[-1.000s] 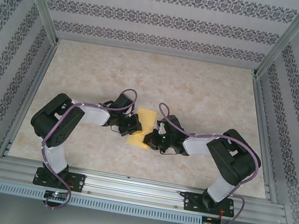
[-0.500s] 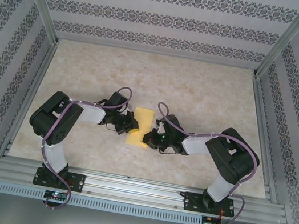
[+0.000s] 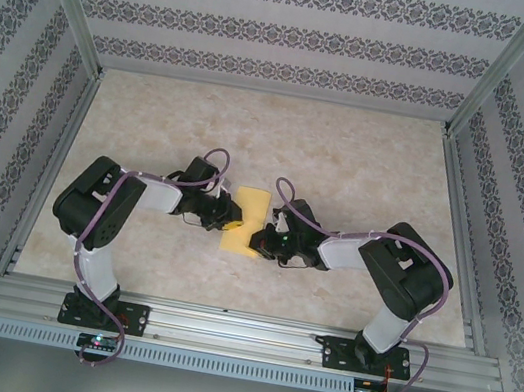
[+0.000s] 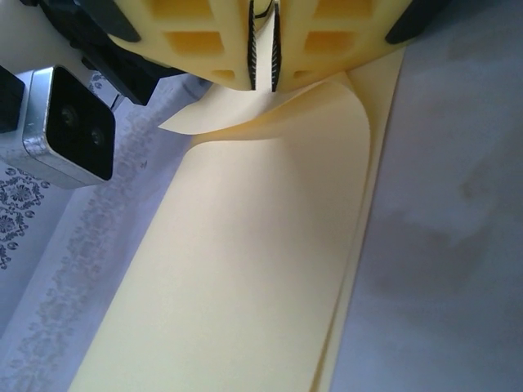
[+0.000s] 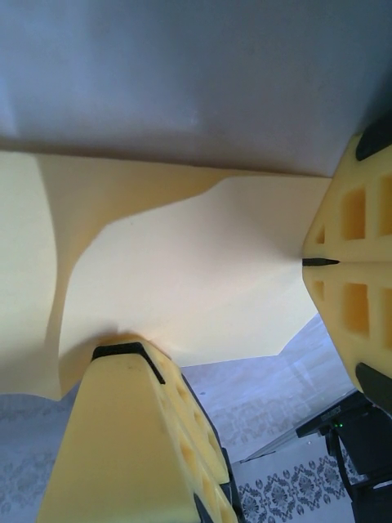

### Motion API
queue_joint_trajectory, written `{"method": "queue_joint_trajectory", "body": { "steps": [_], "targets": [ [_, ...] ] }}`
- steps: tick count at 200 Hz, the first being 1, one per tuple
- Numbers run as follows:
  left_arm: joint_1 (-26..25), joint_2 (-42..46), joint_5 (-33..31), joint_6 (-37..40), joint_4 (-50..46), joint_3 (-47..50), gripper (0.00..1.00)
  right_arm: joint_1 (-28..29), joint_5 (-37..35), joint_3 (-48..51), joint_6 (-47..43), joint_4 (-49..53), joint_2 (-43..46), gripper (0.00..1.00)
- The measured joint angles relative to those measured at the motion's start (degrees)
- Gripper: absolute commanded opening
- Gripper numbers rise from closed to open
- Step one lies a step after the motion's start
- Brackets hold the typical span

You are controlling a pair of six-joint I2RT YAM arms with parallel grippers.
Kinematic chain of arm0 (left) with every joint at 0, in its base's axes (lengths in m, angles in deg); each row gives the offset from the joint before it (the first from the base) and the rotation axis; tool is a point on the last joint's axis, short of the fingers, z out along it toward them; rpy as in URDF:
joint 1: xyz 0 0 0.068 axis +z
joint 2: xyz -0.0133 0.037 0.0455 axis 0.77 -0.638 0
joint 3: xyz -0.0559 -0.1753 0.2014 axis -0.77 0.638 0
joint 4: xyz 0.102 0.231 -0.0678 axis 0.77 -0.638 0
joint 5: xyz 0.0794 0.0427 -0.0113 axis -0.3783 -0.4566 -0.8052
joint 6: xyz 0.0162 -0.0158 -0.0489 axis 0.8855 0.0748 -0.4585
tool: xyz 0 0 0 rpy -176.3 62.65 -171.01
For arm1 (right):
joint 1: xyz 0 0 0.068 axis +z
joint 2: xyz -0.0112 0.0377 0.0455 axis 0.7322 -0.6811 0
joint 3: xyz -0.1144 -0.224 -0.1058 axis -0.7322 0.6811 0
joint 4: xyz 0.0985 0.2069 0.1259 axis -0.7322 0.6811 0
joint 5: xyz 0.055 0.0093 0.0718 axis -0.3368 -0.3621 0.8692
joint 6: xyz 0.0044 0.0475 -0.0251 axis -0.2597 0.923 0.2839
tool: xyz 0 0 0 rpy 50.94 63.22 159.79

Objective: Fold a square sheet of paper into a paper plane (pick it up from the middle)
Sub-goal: Fold the triangle a second time at the center of the table.

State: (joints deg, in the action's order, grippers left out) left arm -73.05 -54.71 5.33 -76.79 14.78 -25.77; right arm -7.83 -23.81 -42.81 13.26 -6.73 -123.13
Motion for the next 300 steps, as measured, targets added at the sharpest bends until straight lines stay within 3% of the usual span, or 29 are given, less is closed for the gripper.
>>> {"method": "queue_joint_trajectory", "body": {
  "steps": [26,51,73,201,300],
  "targets": [
    [0.42,-0.02,0.70,1.27,0.48,-0.20,0.22,0.02,0.00,-0.15,0.00,0.24,0.00,0.00],
    [1.42,0.04,0.44,2.45,0.66,-0.20,0.07,0.02,0.00,-0.26,0.00,0.48,-0.02,0.00],
    [1.44,0.81,0.11,2.75,0.94,-0.15,0.00,0.02,0.02,-0.39,0.00,0.70,-0.04,0.00],
    [-3.87,2.58,-1.68,2.95,1.42,-0.17,0.00,0.17,0.00,-1.16,-0.04,2.19,-0.09,0.00],
    [-3.76,0.15,-6.05,5.51,-1.20,-1.07,0.00,0.26,-0.13,-1.40,-0.04,2.78,-0.20,0.00]
  ]
}}
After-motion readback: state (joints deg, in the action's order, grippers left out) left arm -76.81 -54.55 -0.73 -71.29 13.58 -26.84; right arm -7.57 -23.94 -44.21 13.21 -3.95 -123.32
